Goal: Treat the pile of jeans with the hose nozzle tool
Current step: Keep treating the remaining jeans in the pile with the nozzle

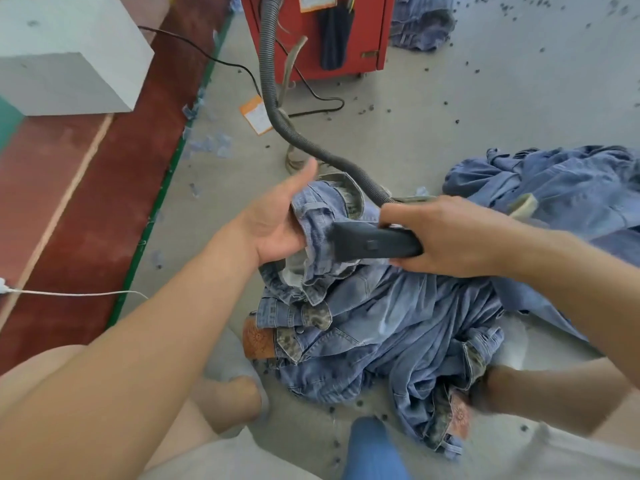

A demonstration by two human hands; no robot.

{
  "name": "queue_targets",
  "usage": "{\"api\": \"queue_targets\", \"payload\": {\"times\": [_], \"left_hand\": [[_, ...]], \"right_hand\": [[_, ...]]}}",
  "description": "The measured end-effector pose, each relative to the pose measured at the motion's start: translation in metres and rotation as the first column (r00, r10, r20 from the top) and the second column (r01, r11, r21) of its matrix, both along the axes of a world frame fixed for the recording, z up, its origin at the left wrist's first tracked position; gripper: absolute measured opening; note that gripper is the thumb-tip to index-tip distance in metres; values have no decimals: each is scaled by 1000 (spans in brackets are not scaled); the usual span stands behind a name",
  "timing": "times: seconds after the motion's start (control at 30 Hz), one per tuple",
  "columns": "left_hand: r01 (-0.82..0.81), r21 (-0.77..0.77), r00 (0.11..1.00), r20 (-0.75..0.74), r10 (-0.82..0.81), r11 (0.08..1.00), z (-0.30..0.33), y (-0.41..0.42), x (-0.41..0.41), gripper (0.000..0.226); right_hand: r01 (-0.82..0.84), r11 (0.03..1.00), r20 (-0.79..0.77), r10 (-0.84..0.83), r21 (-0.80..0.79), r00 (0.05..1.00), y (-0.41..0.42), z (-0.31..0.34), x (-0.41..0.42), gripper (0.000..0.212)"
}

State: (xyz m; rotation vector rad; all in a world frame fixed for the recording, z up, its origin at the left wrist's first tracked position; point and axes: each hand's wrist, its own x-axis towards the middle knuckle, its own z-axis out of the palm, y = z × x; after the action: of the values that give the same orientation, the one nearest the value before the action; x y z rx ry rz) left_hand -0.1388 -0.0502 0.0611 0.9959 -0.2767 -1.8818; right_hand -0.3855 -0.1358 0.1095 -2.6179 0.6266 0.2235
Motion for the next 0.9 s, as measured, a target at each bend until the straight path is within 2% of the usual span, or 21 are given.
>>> {"api": "queue_targets", "payload": {"times": [0.07, 0.13, 0.2, 0.3, 0.43, 0.5, 0.6, 0.77, 0.9], "left_hand": [[-13, 23, 982, 186, 8, 1000, -3, -2, -1, 32], [-83, 27, 957, 280, 72, 996, -7, -5, 3, 31], [-84, 21, 973, 219, 77, 996, -5, -6, 7, 44], [-33, 45, 995, 91, 29, 998, -5, -4, 9, 64], [-48, 39, 998, -41, 49, 998, -6, -6, 5, 76], [-40, 36, 999, -5, 41, 999, -6, -5, 2, 67], [-87, 62, 985, 152, 77, 994, -11, -5, 2, 29], [-135, 13, 976, 177, 130, 991, -7, -9, 10, 39], [-71, 36, 982, 175, 64, 997, -2, -6, 8, 43]], "right_hand": [[3, 1000, 108, -3, 8, 994, 10, -2, 11, 29], [32, 998, 220, -42, 52, 975, 6, 3, 14, 29], [93, 995, 258, -98, 33, 961, -9, 11, 8, 29], [141, 989, 195, -130, -46, 972, -29, 14, -5, 28], [9, 997, 77, -4, -73, 997, -5, -7, 4, 28], [-79, 988, 48, 86, -129, 995, 16, -23, 16, 33], [-125, 975, 76, 141, -185, 987, 24, -29, 22, 34], [-123, 990, 50, 127, -73, 991, -3, -2, 2, 26], [68, 996, 93, -63, -52, 994, -24, 3, -18, 28]]}}
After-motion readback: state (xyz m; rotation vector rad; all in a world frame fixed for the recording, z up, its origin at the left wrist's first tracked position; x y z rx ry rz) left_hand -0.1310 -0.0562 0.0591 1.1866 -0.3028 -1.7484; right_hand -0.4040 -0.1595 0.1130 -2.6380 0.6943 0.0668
